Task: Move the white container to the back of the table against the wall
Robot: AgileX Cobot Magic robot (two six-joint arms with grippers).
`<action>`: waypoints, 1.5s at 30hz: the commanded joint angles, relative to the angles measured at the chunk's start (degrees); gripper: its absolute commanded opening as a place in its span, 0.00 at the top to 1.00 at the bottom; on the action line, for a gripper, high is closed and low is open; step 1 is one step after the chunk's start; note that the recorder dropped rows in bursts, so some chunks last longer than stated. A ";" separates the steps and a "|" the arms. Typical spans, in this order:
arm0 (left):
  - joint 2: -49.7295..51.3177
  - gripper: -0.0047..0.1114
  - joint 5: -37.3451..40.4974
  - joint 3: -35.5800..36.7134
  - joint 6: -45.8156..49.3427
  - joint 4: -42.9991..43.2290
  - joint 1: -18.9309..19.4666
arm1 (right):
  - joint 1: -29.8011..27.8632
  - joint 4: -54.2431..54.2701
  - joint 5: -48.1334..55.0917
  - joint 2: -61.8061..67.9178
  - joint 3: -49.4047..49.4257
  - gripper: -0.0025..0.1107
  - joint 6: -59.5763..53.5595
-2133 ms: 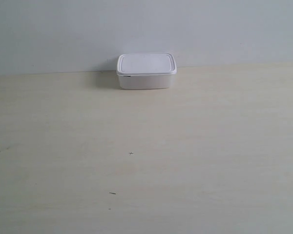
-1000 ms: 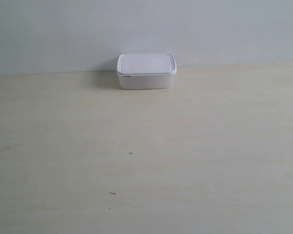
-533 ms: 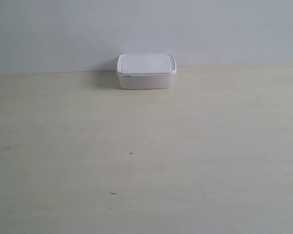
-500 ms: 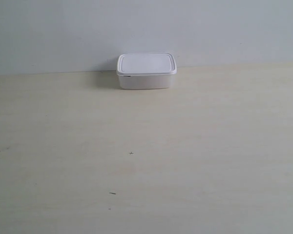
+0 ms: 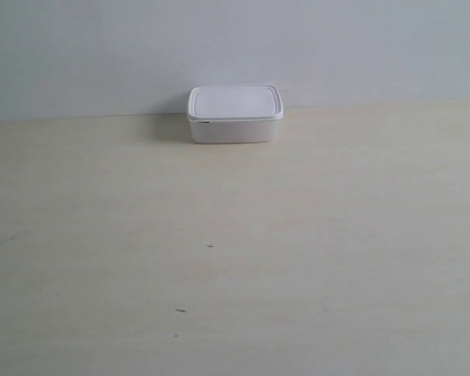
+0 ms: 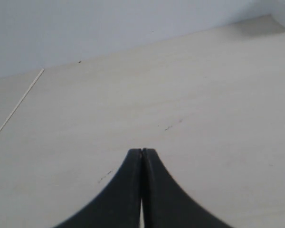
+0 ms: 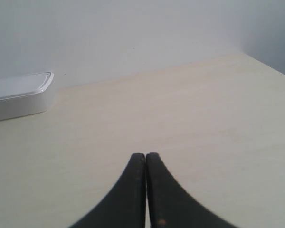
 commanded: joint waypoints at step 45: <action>-0.31 0.96 -0.95 0.21 -9.33 -0.23 -0.29 | -0.23 0.00 -0.69 -0.28 0.24 0.98 -0.44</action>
